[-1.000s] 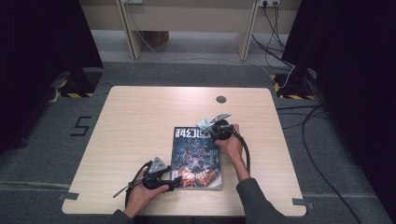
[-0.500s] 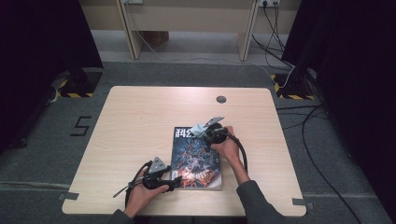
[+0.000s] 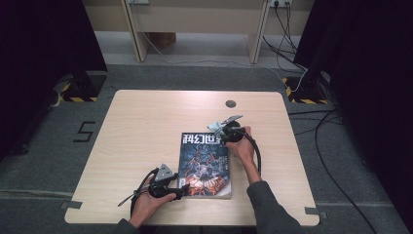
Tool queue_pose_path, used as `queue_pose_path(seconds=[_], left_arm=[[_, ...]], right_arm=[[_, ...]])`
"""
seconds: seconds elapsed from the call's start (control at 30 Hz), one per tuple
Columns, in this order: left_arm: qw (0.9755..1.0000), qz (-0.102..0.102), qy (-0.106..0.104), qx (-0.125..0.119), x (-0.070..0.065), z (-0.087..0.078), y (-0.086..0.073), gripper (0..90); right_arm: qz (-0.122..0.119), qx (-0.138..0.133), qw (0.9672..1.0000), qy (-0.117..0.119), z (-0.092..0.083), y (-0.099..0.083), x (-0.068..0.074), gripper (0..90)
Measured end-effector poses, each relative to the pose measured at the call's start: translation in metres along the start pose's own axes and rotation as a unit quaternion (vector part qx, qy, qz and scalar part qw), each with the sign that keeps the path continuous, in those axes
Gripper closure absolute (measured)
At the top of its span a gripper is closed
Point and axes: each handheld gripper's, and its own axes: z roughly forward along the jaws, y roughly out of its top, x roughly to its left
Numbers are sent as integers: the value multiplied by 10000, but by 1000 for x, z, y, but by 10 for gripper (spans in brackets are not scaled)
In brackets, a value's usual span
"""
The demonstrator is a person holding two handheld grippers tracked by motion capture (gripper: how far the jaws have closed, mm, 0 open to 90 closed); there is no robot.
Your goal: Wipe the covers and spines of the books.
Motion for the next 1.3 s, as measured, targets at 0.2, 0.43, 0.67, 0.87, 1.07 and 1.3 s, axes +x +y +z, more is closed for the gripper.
queue_pose_path(seconds=[0.2,0.43,0.67,0.87,1.07,1.3], left_arm=[[10000,-4,-2,-20,0,0,0,332],[10000,15,-4,-5,0,0,0,332],[10000,14,-2,-2,0,0,0,332],[10000,16,-1,15,0,0,0,332],[10000,15,1,17,0,0,0,332],[10000,15,-2,12,0,0,0,332]], right_arm=[[-508,87,9986,-100,3,7,25,737],[-685,-13,9964,491,8,15,57,748],[-838,6,9915,991,6,18,77,702],[-727,-64,9937,855,2,20,71,588],[-864,82,9934,755,7,18,69,615],[-867,81,9906,1054,6,19,77,749]])
